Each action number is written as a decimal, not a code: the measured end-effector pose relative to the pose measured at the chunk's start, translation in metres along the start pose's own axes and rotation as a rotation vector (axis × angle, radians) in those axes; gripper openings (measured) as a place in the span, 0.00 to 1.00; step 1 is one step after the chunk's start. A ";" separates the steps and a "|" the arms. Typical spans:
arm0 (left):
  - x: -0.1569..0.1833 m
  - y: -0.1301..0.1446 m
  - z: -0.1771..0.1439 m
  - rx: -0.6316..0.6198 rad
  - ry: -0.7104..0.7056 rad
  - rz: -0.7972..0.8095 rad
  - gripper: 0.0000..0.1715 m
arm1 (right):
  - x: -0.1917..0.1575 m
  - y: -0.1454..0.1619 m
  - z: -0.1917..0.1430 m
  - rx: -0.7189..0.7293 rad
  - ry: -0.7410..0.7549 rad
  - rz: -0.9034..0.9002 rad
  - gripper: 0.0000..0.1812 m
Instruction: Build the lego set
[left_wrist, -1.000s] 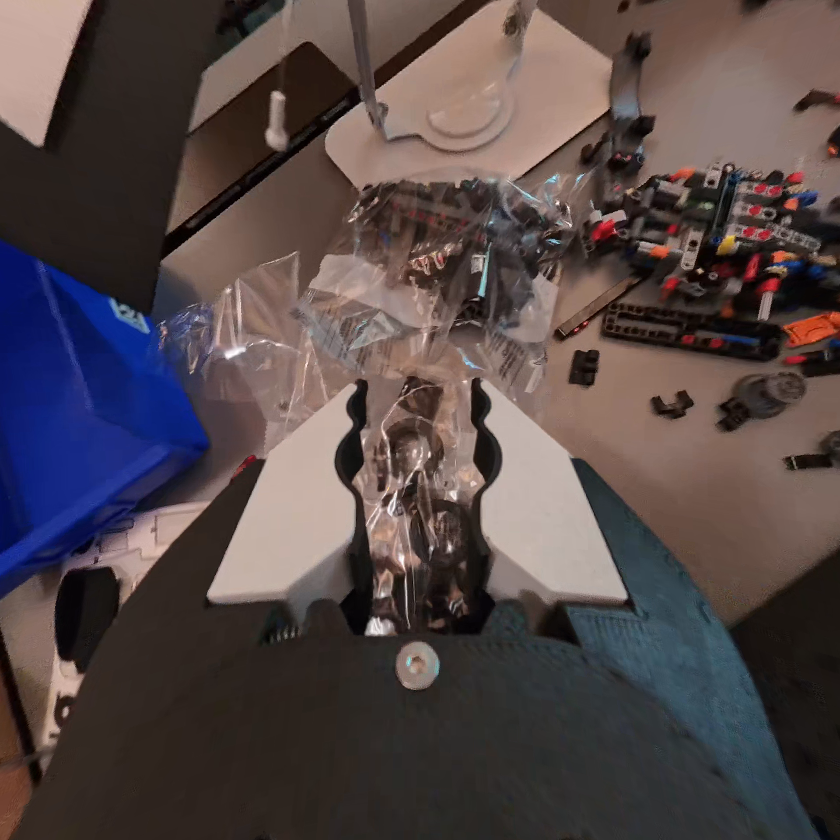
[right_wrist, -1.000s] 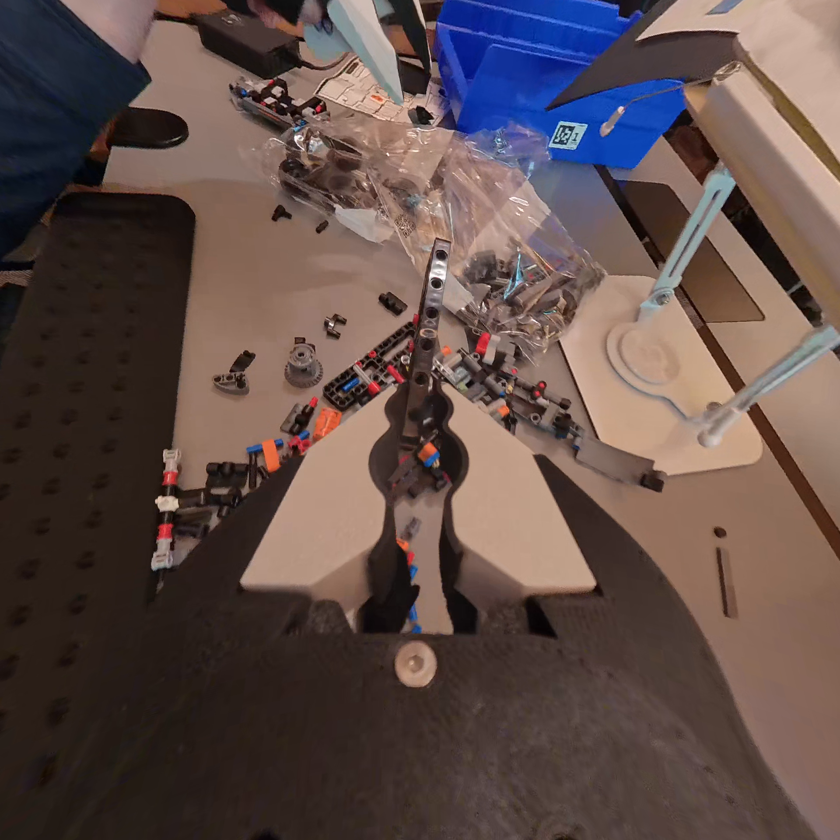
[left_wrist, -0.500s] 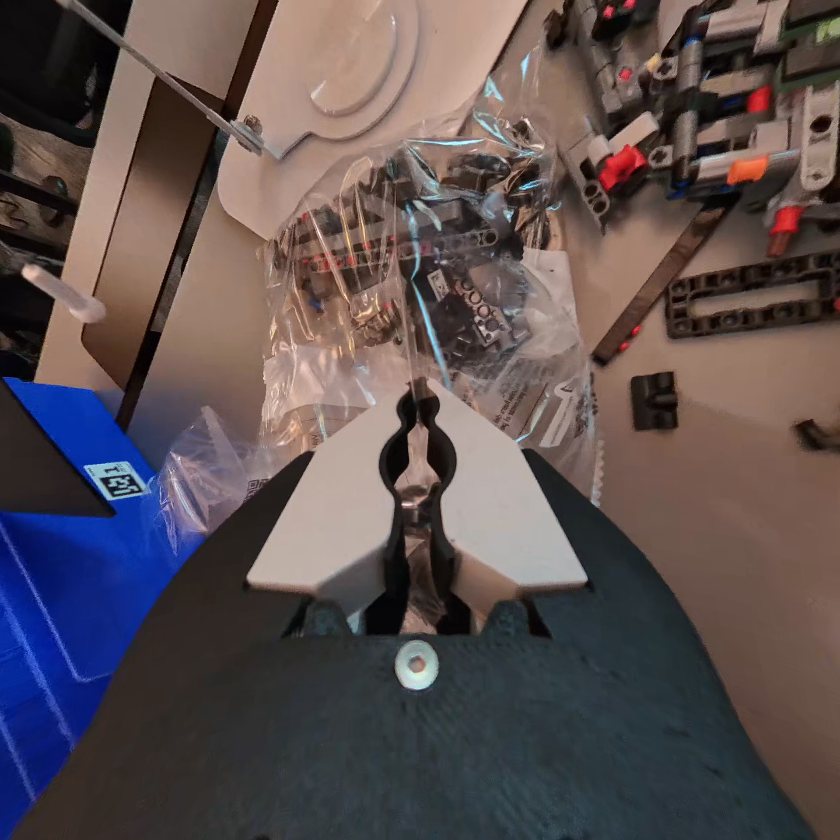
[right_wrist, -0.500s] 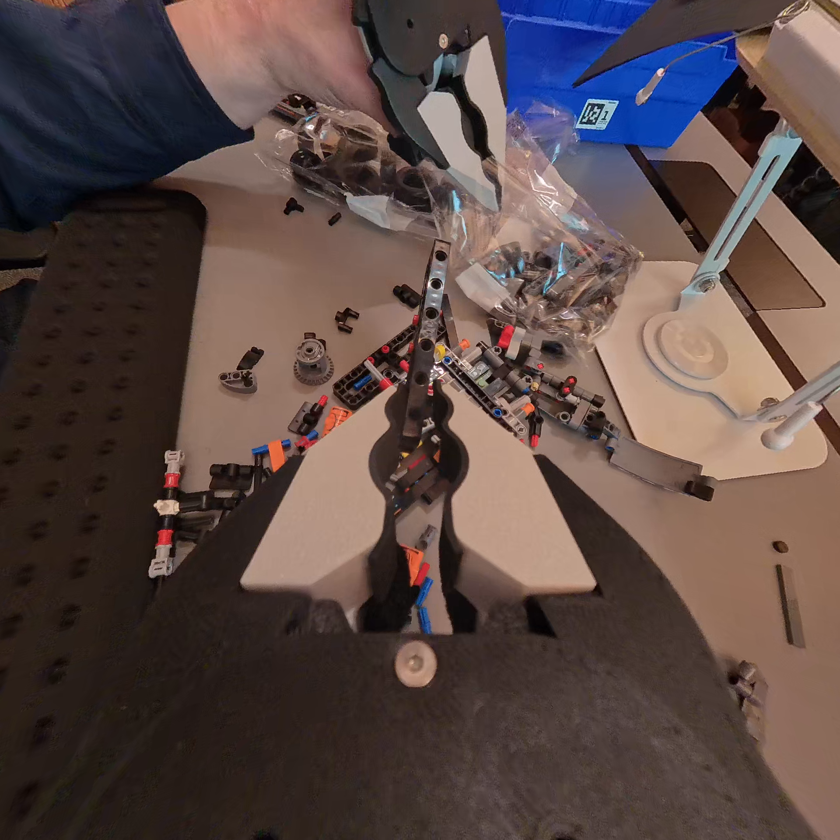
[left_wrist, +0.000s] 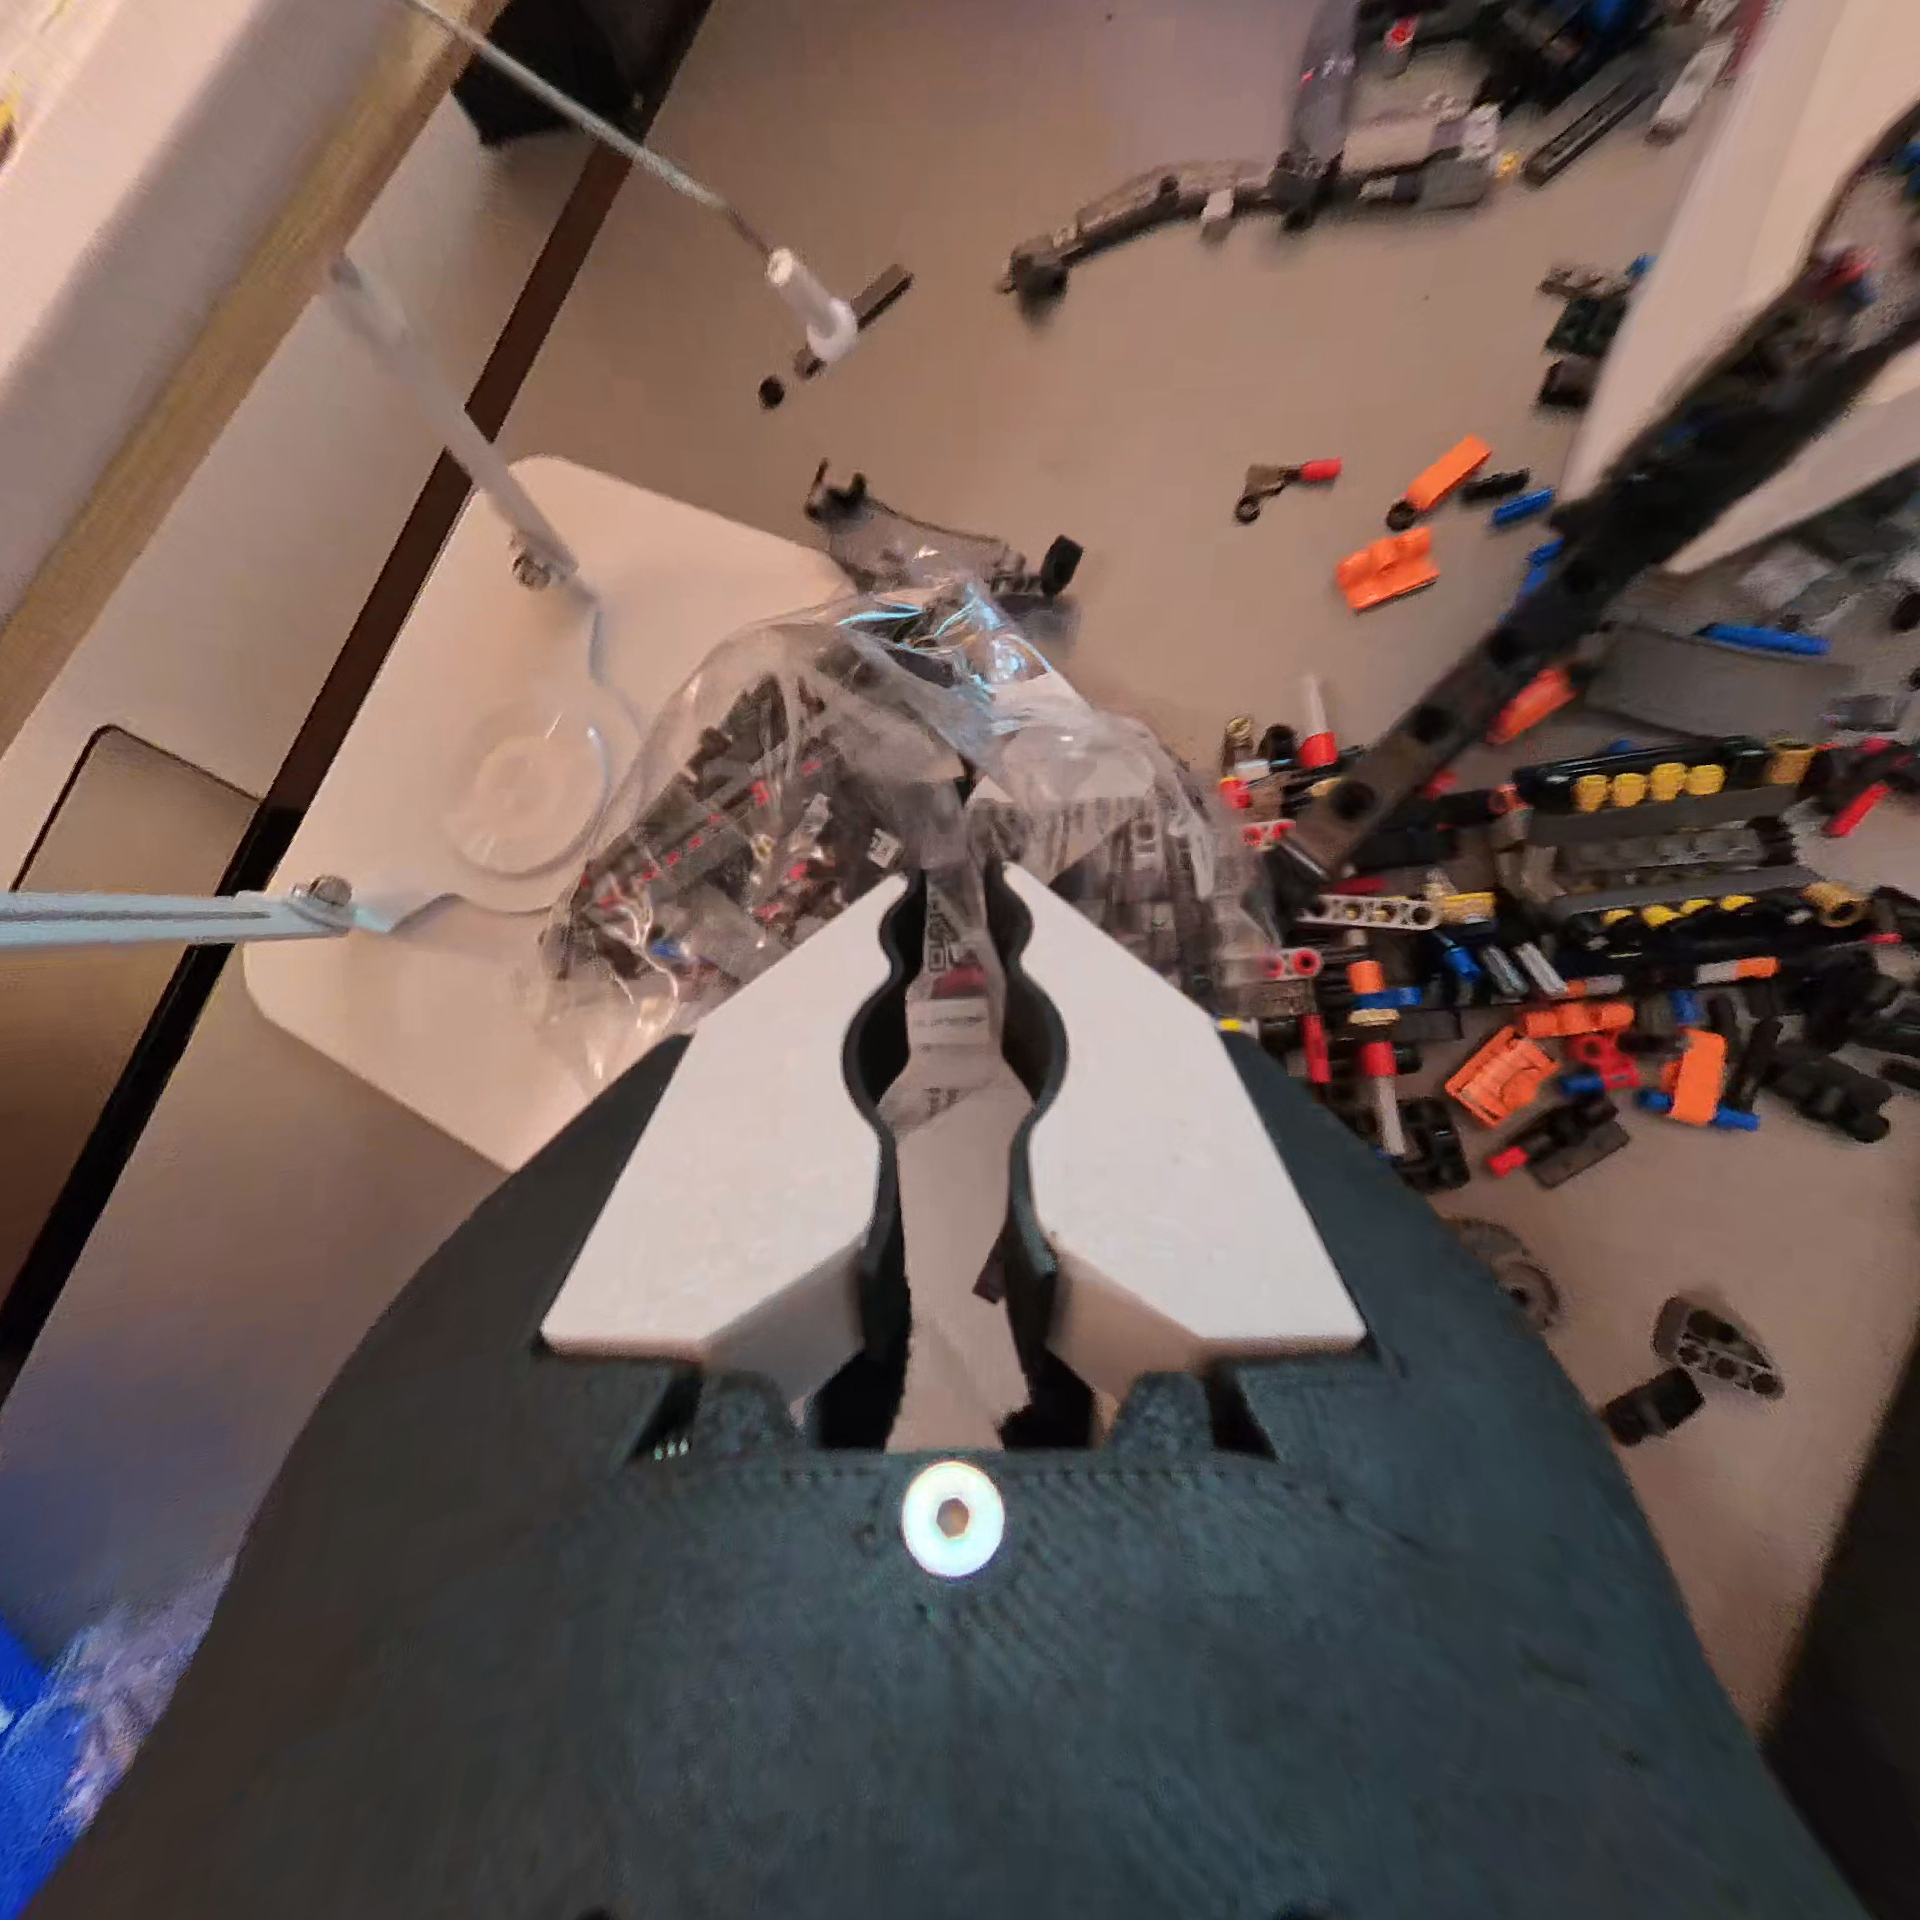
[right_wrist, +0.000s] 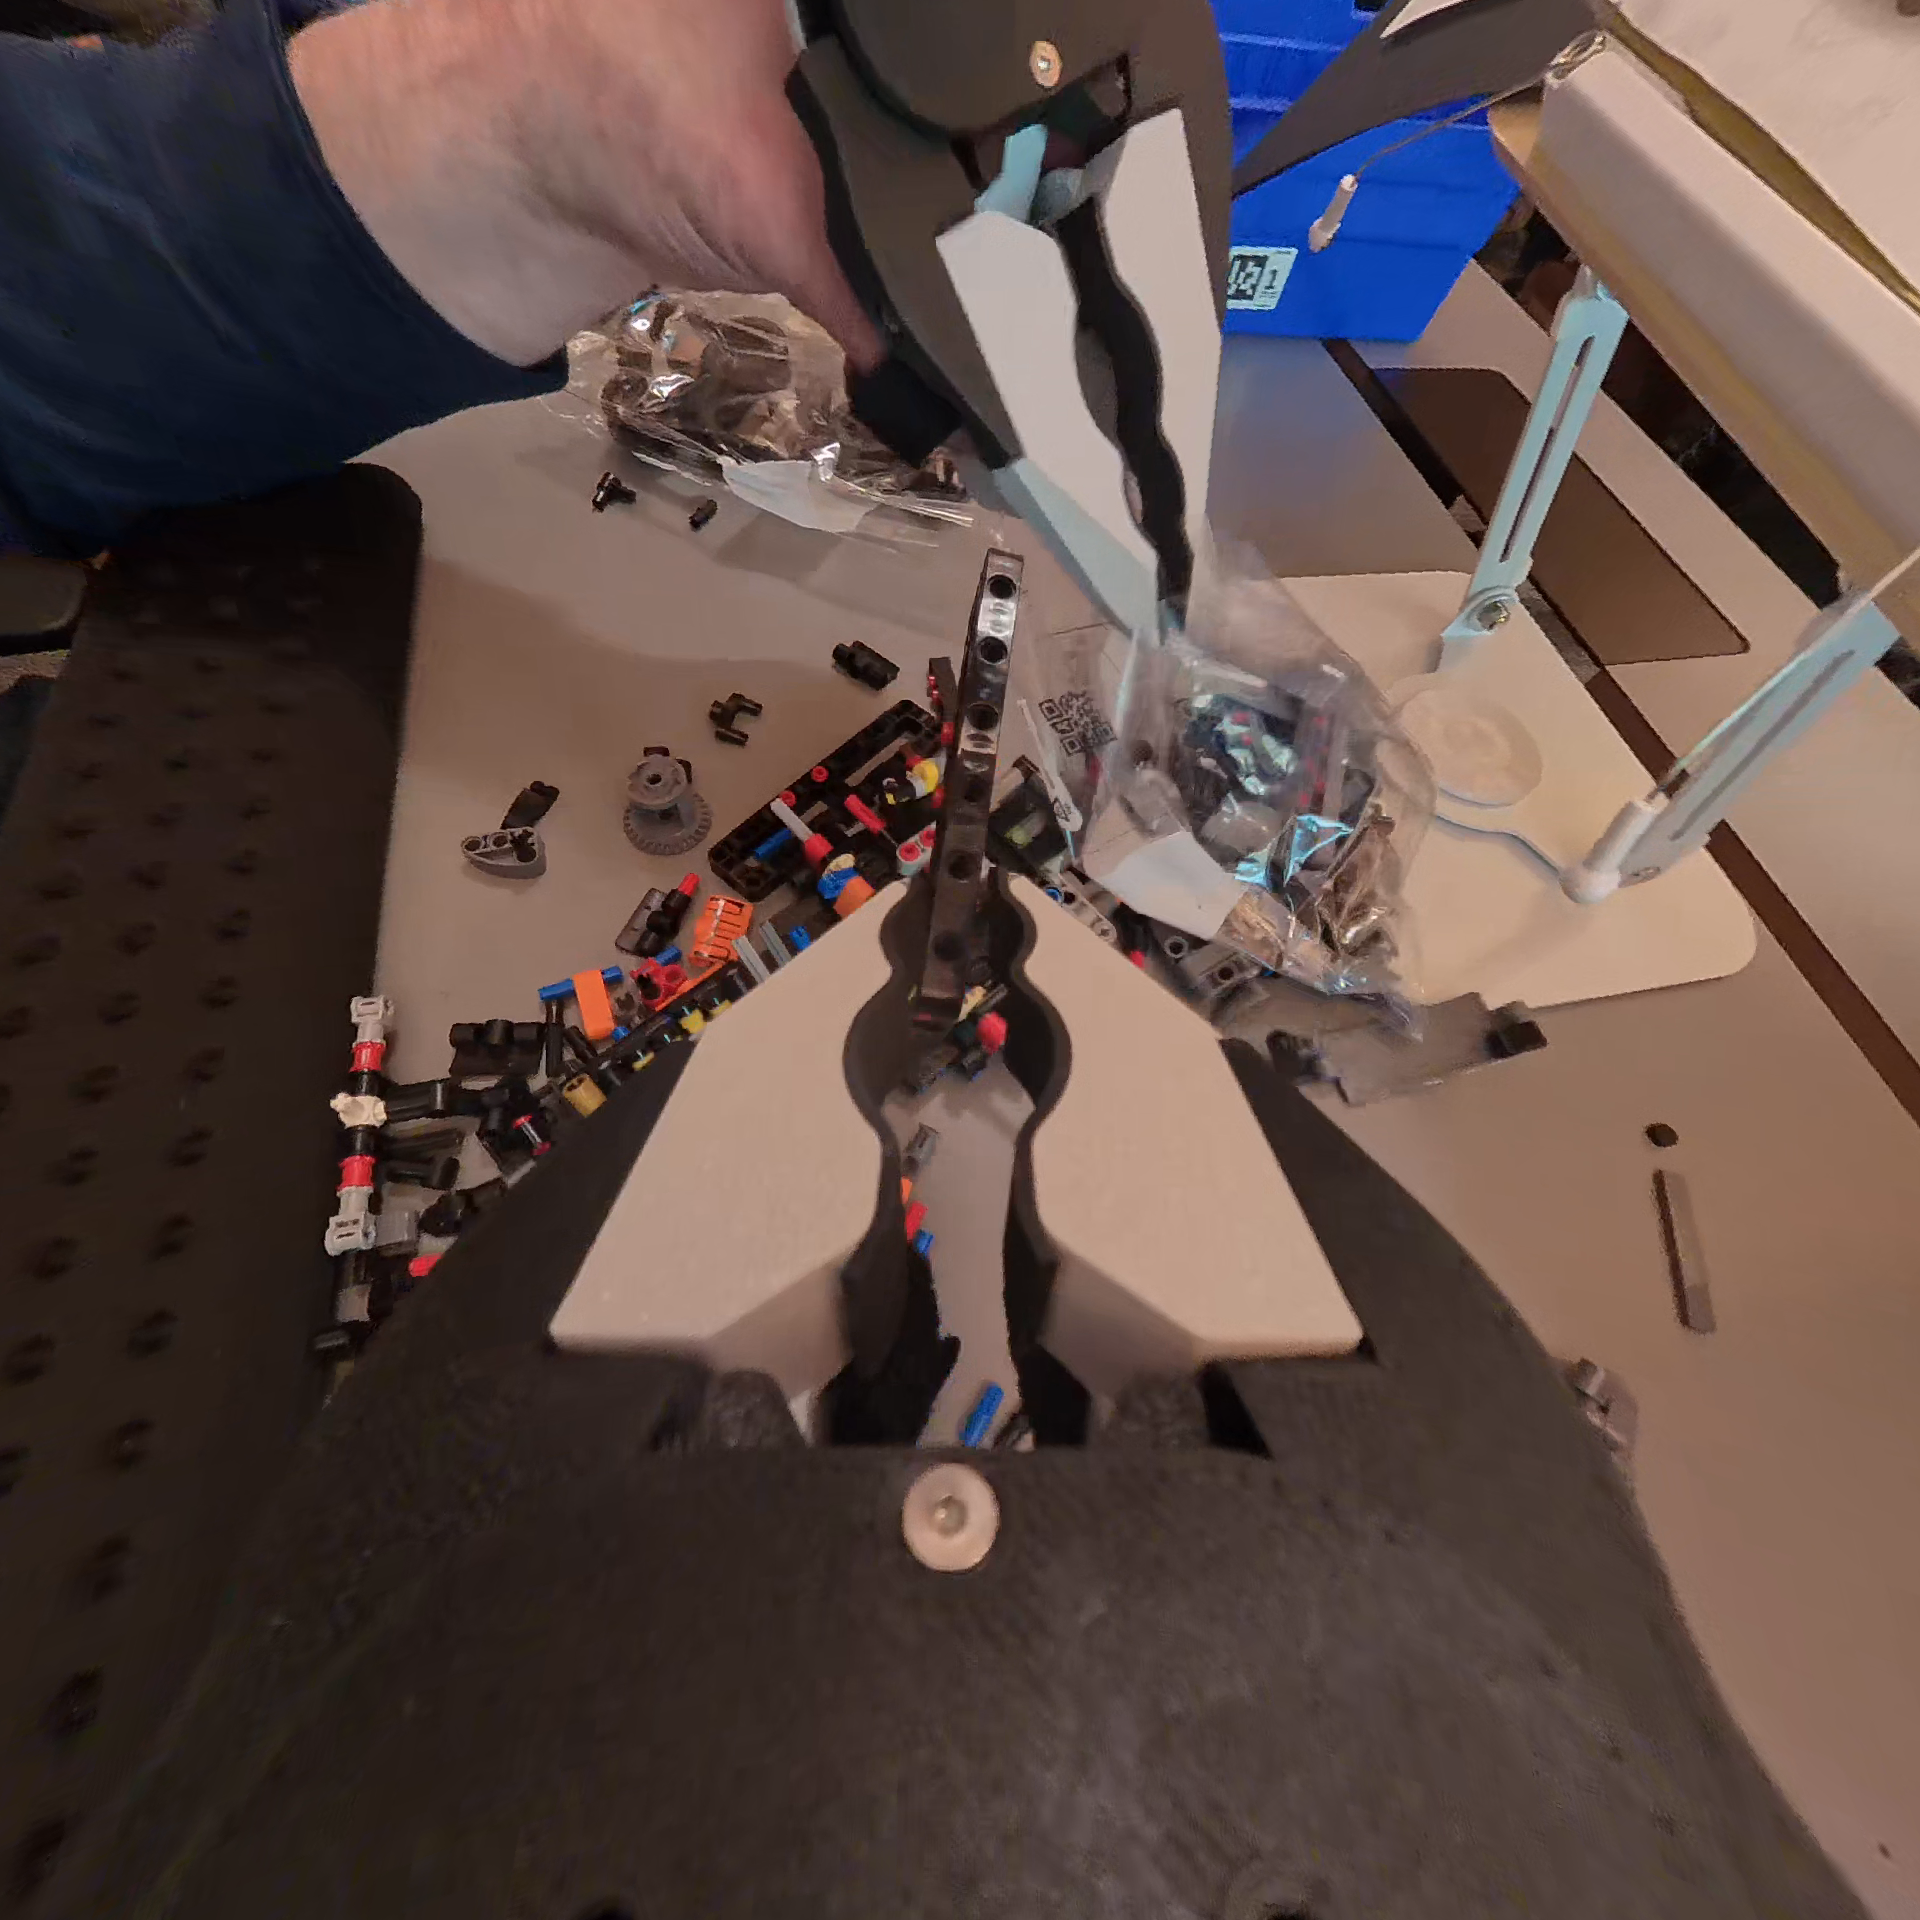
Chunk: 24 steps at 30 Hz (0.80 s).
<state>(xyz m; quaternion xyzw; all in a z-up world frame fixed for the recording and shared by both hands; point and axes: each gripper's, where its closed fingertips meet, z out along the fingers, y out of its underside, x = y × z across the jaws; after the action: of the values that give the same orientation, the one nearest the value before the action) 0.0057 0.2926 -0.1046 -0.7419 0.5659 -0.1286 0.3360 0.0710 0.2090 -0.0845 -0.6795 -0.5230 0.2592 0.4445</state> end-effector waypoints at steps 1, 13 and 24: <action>0.000 0.001 -0.004 0.021 0.014 -0.007 0.06 | 0.002 0.001 -0.002 -0.001 0.008 0.001 0.05; -0.045 0.054 -0.035 0.018 -0.064 -0.090 0.30 | 0.009 0.003 -0.001 -0.019 0.043 -0.003 0.05; -0.033 0.061 -0.036 0.025 0.016 -0.085 0.00 | 0.004 0.001 0.001 -0.017 0.034 -0.007 0.04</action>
<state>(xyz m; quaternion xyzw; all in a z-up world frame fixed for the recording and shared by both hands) -0.0713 0.3021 -0.1113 -0.7599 0.5349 -0.1557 0.3349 0.0715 0.2134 -0.0851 -0.6855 -0.5200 0.2418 0.4486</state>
